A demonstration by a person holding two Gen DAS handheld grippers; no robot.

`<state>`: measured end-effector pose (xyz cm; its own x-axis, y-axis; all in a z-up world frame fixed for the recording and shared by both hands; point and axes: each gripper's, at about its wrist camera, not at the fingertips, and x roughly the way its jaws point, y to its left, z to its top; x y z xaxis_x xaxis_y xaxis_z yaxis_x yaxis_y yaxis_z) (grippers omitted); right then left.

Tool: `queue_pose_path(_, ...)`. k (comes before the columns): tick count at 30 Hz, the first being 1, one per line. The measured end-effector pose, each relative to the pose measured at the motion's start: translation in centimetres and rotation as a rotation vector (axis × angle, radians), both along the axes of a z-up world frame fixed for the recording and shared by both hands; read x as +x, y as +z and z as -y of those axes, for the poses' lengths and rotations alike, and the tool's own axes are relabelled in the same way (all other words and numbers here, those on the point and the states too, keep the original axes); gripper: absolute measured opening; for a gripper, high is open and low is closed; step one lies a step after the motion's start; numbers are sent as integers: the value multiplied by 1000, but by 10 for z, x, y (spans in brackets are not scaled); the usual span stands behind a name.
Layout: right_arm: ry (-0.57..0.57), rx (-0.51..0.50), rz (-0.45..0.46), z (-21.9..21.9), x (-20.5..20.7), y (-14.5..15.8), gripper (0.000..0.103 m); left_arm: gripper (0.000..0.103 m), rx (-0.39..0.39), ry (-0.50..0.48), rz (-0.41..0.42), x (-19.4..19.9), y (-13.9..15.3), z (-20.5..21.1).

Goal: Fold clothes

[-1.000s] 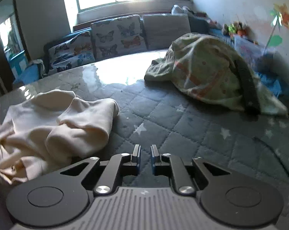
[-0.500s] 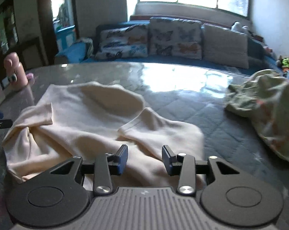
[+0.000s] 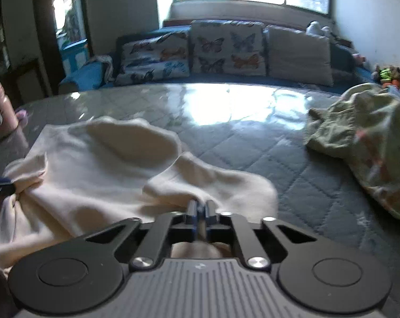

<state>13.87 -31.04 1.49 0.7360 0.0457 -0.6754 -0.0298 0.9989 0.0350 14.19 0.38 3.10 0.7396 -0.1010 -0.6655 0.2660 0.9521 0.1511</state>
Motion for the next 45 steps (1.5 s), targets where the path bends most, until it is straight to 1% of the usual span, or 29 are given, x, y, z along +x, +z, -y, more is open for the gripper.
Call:
queue_pose_path(4,-96,1,82,27,-17,18,4,5,-27,63,47,-7,13,-19)
queue_pose_path(7,-213,8,126,61,-34,29,4,5,-64,144,72,-13,24,-44)
queue_pose_path(9,-293,10,132,84,-46,31,4,5,-86,213,78,-18,27,-64)
queue_pose_path(11,-370,36,120,107,-57,30,4,5,-119,273,68,-23,27,-86)
queue_pose_path(13,-417,63,96,123,-66,25,4,5,-143,330,57,-31,25,-103)
queue_pose_path(16,-446,44,58,133,-79,13,3,4,-165,387,49,-47,22,-124)
queue_pose_path(18,-458,50,62,134,-87,10,2,4,-167,421,51,-60,21,-138)
queue_pose_path(21,-463,56,61,135,-95,10,2,4,-167,421,24,-74,19,-153)
queue_pose_path(23,-437,42,40,129,-100,8,2,5,-128,436,6,-78,15,-156)
queue_pose_path(26,-362,44,31,112,-108,11,7,7,-120,426,12,-92,18,-158)
queue_pose_path(28,-304,50,40,100,-112,16,12,13,-112,369,44,-105,26,-147)
queue_pose_path(29,-265,53,40,92,-113,20,15,23,-108,339,61,-111,30,-141)
queue_pose_path(30,-231,58,39,84,-114,22,19,34,-100,288,76,-118,34,-130)
queue_pose_path(33,-122,86,29,61,-114,28,30,39,-88,123,107,-136,42,-94)
queue_pose_path(34,-82,94,25,52,-114,30,31,40,-85,67,115,-141,44,-82)
queue_pose_path(36,3,102,17,31,-115,33,37,46,-86,-40,119,-149,43,-55)
queue_pose_path(38,90,100,4,9,-117,35,41,50,-77,-133,115,-154,40,-31)
queue_pose_path(39,129,92,-2,-1,-118,34,41,51,-67,-175,114,-156,37,-19)
queue_pose_path(42,247,63,-13,-30,-123,32,42,51,-18,-265,114,-158,26,16)
queue_pose_path(45,351,43,-21,-56,-129,30,45,51,26,-323,116,-155,16,39)
